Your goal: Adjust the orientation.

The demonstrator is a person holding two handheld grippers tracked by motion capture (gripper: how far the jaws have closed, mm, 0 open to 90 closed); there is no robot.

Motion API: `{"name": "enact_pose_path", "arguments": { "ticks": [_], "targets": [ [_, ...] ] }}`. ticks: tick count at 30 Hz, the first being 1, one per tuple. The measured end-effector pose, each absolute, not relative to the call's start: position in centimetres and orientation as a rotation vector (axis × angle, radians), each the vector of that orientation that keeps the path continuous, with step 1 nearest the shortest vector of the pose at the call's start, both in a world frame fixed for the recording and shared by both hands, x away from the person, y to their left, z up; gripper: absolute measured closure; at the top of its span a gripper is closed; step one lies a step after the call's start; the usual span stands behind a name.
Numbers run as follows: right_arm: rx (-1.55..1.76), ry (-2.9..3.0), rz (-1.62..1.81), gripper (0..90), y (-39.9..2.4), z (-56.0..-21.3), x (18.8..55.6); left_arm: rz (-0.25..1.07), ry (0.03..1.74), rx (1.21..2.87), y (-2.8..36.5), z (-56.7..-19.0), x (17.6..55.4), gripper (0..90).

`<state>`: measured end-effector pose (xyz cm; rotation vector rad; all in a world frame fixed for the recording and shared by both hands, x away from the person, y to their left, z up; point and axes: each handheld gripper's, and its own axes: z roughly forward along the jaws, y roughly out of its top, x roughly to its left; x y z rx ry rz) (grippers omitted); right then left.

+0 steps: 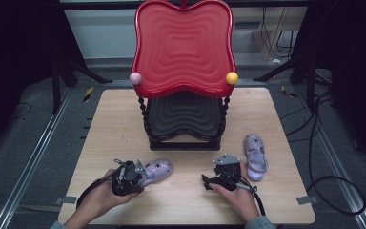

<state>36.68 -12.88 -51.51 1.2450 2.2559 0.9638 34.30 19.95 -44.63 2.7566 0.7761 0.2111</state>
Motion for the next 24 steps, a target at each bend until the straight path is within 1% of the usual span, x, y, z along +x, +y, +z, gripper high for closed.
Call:
{"name": "enact_pose_path", "arguments": {
  "ticks": [6,8,16,21,24],
  "targets": [
    [1.247,2.255,0.964,1.3,-12.9,-51.5,36.7,0.208,0.784,2.755,19.9,-45.0,34.5,78.0],
    [1.247,2.255,0.964,1.3,-12.9,-51.5,36.7,0.203,0.793,2.748,20.0,-45.0,34.7,80.9],
    [1.245,2.256,0.964,1.3,-12.9,-51.5,36.7,0.187,0.795,2.752,20.1,-45.1,34.9,81.6],
    [1.247,2.256,0.964,1.3,-12.9,-51.5,36.7,0.184,0.792,2.764,20.0,-45.0,35.0,85.1],
    [1.247,2.256,0.964,1.4,-12.9,-51.5,36.7,0.135,0.814,2.722,20.3,-44.8,35.3,86.1]
  ]
}}
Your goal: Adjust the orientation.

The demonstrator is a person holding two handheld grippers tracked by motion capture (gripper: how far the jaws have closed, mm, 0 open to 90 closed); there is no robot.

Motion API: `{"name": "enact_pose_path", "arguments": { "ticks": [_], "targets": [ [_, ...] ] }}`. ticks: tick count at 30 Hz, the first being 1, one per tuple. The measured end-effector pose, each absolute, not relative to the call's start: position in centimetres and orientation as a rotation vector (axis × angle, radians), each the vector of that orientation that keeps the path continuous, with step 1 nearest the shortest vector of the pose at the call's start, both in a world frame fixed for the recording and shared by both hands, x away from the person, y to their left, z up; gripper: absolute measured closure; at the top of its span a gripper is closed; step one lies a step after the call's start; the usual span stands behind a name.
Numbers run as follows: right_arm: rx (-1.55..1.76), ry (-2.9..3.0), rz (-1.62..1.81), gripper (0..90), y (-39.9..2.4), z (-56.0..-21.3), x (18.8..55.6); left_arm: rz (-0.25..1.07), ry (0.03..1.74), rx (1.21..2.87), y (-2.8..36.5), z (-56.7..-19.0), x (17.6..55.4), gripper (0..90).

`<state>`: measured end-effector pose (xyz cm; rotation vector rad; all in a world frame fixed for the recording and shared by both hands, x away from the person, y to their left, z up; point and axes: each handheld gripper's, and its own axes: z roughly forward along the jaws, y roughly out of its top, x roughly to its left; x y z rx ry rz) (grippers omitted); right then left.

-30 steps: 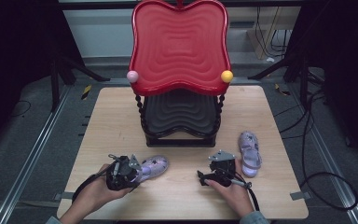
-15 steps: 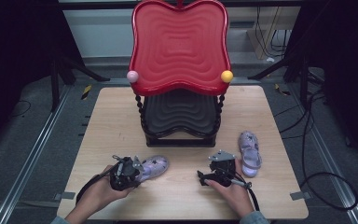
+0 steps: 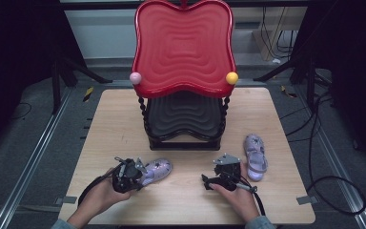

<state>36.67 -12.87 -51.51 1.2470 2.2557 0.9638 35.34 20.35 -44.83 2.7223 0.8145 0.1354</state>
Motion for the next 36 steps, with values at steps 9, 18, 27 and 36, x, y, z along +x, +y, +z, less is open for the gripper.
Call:
{"name": "enact_pose_path", "arguments": {
  "ticks": [9,18,27,36],
  "targets": [
    [1.247,2.256,0.964,1.3,-12.9,-51.5,36.7,0.007,0.843,2.56,21.7,-43.3,35.9,86.2],
    [1.247,2.256,0.964,1.3,-12.9,-51.5,36.7,-0.041,0.84,2.427,21.7,-42.2,35.9,86.2],
    [1.244,2.256,0.964,1.3,-12.9,-51.5,36.7,-0.042,0.81,2.366,20.7,-41.0,35.8,86.1],
    [1.244,2.256,0.963,1.3,-12.9,-51.5,36.7,-0.04,0.795,2.323,20.3,-39.9,35.7,86.1]
  ]
}}
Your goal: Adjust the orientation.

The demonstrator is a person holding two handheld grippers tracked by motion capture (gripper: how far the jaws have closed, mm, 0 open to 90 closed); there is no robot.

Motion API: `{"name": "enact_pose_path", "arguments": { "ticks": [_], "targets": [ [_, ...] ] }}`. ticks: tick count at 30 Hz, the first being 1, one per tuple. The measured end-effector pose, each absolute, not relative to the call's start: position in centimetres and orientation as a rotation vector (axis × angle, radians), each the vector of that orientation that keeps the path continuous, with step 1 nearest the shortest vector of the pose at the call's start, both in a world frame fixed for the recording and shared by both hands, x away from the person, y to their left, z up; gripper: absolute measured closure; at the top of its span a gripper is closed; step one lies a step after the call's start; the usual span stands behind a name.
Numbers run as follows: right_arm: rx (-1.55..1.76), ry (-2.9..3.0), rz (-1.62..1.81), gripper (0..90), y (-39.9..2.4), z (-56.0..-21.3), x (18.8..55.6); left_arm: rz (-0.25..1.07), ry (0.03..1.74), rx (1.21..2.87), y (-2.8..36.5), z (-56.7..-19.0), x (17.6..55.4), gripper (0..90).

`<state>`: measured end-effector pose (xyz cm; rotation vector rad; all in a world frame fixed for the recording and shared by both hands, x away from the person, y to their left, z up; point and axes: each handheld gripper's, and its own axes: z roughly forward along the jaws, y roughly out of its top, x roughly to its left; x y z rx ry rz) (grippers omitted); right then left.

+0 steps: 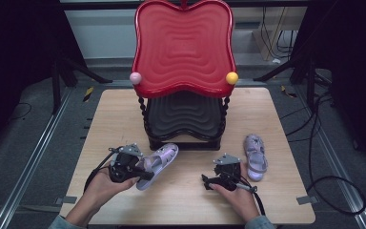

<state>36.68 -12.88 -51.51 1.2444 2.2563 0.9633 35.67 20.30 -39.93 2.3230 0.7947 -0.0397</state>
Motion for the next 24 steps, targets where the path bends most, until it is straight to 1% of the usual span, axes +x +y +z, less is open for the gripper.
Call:
{"name": "enact_pose_path", "arguments": {
  "ticks": [17,24],
  "targets": [
    [1.247,2.256,0.963,1.3,-12.9,-51.5,36.7,-0.028,0.786,2.242,19.3,-38.0,35.9,86.1],
    [1.247,2.256,0.965,1.4,-12.9,-51.5,36.7,0.001,0.8,2.161,18.1,-36.3,36.8,86.1]
  ]
}}
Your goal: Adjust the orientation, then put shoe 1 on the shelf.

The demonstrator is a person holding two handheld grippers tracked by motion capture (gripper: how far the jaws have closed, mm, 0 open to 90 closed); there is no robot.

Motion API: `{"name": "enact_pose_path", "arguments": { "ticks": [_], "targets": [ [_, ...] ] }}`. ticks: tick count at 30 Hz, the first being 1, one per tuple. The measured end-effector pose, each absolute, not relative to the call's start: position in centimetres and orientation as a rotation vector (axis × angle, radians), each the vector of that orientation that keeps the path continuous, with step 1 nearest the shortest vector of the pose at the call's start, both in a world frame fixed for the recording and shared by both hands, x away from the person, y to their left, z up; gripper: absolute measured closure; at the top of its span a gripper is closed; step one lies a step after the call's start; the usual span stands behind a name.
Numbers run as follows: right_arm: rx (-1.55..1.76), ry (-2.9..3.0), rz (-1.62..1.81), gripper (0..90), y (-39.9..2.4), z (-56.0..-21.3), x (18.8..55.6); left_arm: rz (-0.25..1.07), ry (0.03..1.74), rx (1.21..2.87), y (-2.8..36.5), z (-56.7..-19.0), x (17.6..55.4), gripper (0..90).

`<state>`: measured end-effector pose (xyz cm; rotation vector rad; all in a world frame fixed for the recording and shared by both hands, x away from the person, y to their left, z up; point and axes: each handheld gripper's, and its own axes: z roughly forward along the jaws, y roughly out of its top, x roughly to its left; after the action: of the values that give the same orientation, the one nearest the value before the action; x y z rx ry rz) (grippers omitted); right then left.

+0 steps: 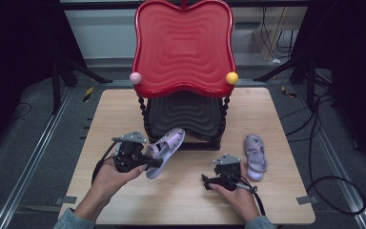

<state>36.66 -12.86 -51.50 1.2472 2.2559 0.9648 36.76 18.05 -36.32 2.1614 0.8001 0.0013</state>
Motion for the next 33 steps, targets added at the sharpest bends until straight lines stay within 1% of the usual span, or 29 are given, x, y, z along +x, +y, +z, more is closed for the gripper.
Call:
{"name": "enact_pose_path", "arguments": {
  "ticks": [6,10,15,17,21,22,23,25,33],
  "targets": [
    [1.243,2.257,0.965,1.3,-12.9,-51.5,36.7,0.048,0.816,2.094,16.5,-35.2,37.4,86.1],
    [1.242,2.256,0.964,1.4,-12.9,-51.5,36.7,0.074,0.83,2.065,15.7,-35.1,37.7,86.1],
    [1.24,2.256,0.964,1.3,-12.9,-51.5,36.7,0.137,0.851,2.011,14.6,-35.4,38.2,86.1],
    [1.241,2.256,0.964,1.3,-12.9,-51.5,36.7,0.187,0.872,1.967,14.0,-35.5,38.6,86.0],
    [1.241,2.256,0.964,1.4,-12.9,-51.5,36.7,0.229,0.892,1.917,13.6,-35.6,38.9,86.0],
    [1.24,2.256,0.964,1.3,-12.9,-51.5,36.7,0.287,0.893,1.902,13.1,-35.5,39.1,86.0],
    [1.241,2.256,0.964,1.3,-12.9,-51.5,36.7,0.287,0.893,1.902,13.1,-35.5,39.1,86.0],
    [1.241,2.257,0.962,1.4,-12.9,-51.5,36.7,0.342,0.908,1.852,12.4,-35.6,39.5,86.0],
    [1.237,2.257,0.966,1.3,-12.9,-51.5,36.7,0.431,0.95,1.752,10.9,-35.8,41.4,86.0]
  ]
}}
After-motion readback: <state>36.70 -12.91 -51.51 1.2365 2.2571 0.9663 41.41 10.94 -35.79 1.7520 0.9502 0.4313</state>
